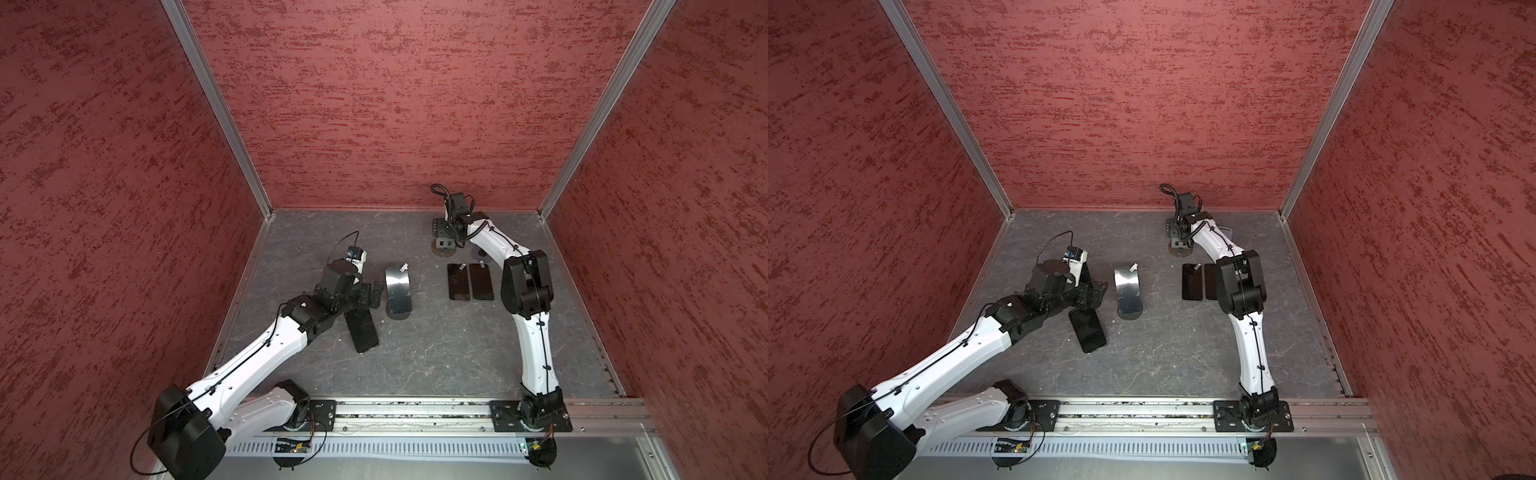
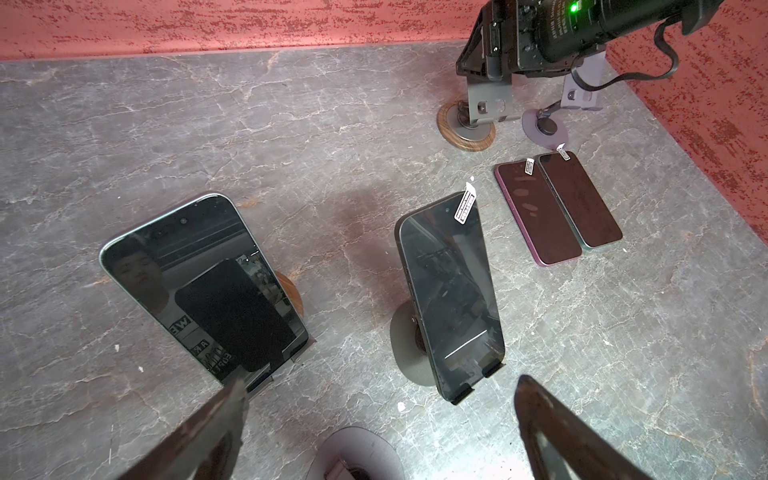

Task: Remove the phone from the phone stand
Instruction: 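Lift the wooden-based stand and carry it toward the far wall with the right gripper, then lower the stand upright near the far wall and open the right gripper, then move the right gripper to the black phone standing on the central stand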

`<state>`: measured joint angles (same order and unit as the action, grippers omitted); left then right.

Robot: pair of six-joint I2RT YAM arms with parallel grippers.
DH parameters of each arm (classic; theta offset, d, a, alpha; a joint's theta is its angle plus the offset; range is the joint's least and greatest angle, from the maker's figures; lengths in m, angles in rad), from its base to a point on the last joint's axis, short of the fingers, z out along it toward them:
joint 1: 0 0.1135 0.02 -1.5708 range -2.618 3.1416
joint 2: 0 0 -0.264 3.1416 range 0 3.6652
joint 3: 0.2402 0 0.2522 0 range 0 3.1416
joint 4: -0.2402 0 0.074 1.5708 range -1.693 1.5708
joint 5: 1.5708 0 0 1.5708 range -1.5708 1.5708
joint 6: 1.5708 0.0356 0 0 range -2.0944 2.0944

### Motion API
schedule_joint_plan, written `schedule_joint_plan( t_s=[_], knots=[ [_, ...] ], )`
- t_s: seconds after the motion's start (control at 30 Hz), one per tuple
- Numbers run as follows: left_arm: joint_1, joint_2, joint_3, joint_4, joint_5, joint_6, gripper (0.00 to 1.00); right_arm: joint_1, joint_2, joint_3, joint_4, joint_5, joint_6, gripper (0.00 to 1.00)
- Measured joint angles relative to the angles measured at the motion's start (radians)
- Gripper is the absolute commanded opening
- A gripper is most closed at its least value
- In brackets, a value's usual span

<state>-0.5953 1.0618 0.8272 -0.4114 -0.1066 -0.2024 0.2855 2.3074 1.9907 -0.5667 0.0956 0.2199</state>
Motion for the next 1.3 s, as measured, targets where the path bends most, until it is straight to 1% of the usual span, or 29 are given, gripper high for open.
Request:
schedule_joint_plan(
  t_s=[0.2, 0.37, 0.7, 0.9, 1.17, 1.3],
  knots=[
    [-0.003, 0.000, 0.000, 0.000, -0.001, 0.002, 0.99, 0.000, -0.003, 0.000, -0.006, -0.006, -0.001, 0.99],
    [-0.007, 0.000, 0.000, 0.000, -0.001, 0.002, 0.99, 0.000, -0.035, -0.021, -0.008, -0.007, -0.001, 0.99],
    [-0.013, -0.001, 0.000, 0.000, -0.003, 0.002, 0.99, 0.027, -0.186, -0.132, -0.006, 0.010, -0.003, 0.99],
    [-0.017, -0.019, -0.004, 0.001, -0.008, 0.002, 1.00, 0.087, -0.283, -0.249, 0.008, 0.048, -0.003, 0.99],
    [-0.018, -0.045, -0.017, 0.000, -0.042, 0.002, 1.00, 0.188, -0.465, -0.476, 0.085, 0.055, 0.010, 0.99],
    [-0.018, -0.052, -0.026, 0.000, -0.059, 0.002, 0.99, 0.230, -0.526, -0.536, 0.100, 0.055, 0.027, 0.99]
  ],
)
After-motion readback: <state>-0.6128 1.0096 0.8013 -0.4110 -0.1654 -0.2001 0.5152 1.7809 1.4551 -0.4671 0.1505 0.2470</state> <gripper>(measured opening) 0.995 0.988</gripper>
